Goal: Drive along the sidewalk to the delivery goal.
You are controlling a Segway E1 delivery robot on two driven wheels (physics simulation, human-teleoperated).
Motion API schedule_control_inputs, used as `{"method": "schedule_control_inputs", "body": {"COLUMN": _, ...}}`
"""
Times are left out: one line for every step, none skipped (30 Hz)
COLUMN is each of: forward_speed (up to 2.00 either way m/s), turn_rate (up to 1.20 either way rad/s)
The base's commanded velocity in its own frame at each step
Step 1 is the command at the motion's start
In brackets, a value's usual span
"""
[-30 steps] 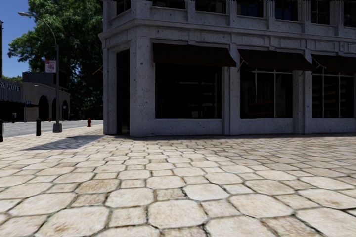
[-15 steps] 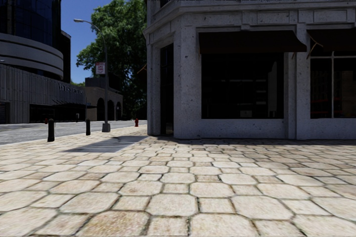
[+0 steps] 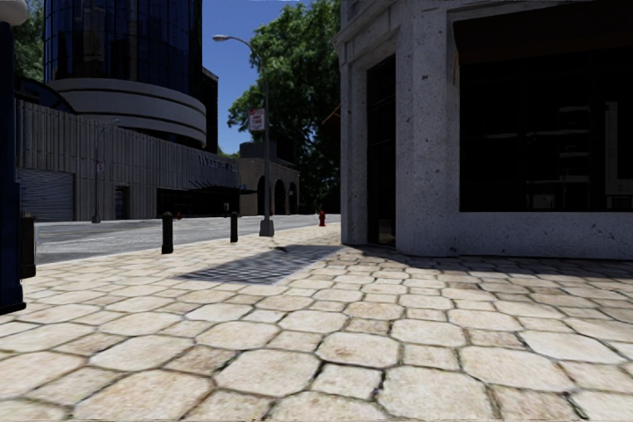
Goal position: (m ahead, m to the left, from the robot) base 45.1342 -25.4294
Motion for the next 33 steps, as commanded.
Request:
{"method": "schedule_control_inputs", "body": {"forward_speed": 2.00, "turn_rate": 0.50}}
{"method": "schedule_control_inputs", "body": {"forward_speed": 2.00, "turn_rate": 0.50}}
{"method": "schedule_control_inputs", "body": {"forward_speed": 2.00, "turn_rate": 0.40}}
{"method": "schedule_control_inputs", "body": {"forward_speed": 2.00, "turn_rate": 0.35}}
{"method": "schedule_control_inputs", "body": {"forward_speed": 2.00, "turn_rate": 0.00}}
{"method": "schedule_control_inputs", "body": {"forward_speed": 2.00, "turn_rate": 0.00}}
{"method": "schedule_control_inputs", "body": {"forward_speed": 2.00, "turn_rate": 0.00}}
{"method": "schedule_control_inputs", "body": {"forward_speed": 2.00, "turn_rate": 0.00}}
{"method": "schedule_control_inputs", "body": {"forward_speed": 2.00, "turn_rate": 0.00}}
{"method": "schedule_control_inputs", "body": {"forward_speed": 2.00, "turn_rate": 0.00}}
{"method": "schedule_control_inputs", "body": {"forward_speed": 2.00, "turn_rate": 0.00}}
{"method": "schedule_control_inputs", "body": {"forward_speed": 2.00, "turn_rate": 0.00}}
{"method": "schedule_control_inputs", "body": {"forward_speed": 2.00, "turn_rate": 0.00}}
{"method": "schedule_control_inputs", "body": {"forward_speed": 2.00, "turn_rate": 0.00}}
{"method": "schedule_control_inputs", "body": {"forward_speed": 2.00, "turn_rate": 0.00}}
{"method": "schedule_control_inputs", "body": {"forward_speed": 2.00, "turn_rate": 0.00}}
{"method": "schedule_control_inputs", "body": {"forward_speed": 2.00, "turn_rate": 0.00}}
{"method": "schedule_control_inputs", "body": {"forward_speed": 2.00, "turn_rate": 0.00}}
{"method": "schedule_control_inputs", "body": {"forward_speed": 2.00, "turn_rate": 0.00}}
{"method": "schedule_control_inputs", "body": {"forward_speed": 2.00, "turn_rate": 0.00}}
{"method": "schedule_control_inputs", "body": {"forward_speed": 2.00, "turn_rate": 0.00}}
{"method": "schedule_control_inputs", "body": {"forward_speed": 2.00, "turn_rate": 0.00}}
{"method": "schedule_control_inputs", "body": {"forward_speed": 2.00, "turn_rate": 0.00}}
{"method": "schedule_control_inputs", "body": {"forward_speed": 2.00, "turn_rate": 0.00}}
{"method": "schedule_control_inputs", "body": {"forward_speed": 2.00, "turn_rate": 0.00}}
{"method": "schedule_control_inputs", "body": {"forward_speed": 2.00, "turn_rate": 0.00}}
{"method": "schedule_control_inputs", "body": {"forward_speed": 2.00, "turn_rate": 0.00}}
{"method": "schedule_control_inputs", "body": {"forward_speed": 2.00, "turn_rate": 0.00}}
{"method": "schedule_control_inputs", "body": {"forward_speed": 2.00, "turn_rate": 0.00}}
{"method": "schedule_control_inputs", "body": {"forward_speed": 2.00, "turn_rate": 0.00}}
{"method": "schedule_control_inputs", "body": {"forward_speed": 2.00, "turn_rate": 0.00}}
{"method": "schedule_control_inputs", "body": {"forward_speed": 2.00, "turn_rate": 0.00}}
{"method": "schedule_control_inputs", "body": {"forward_speed": 2.00, "turn_rate": 0.00}}
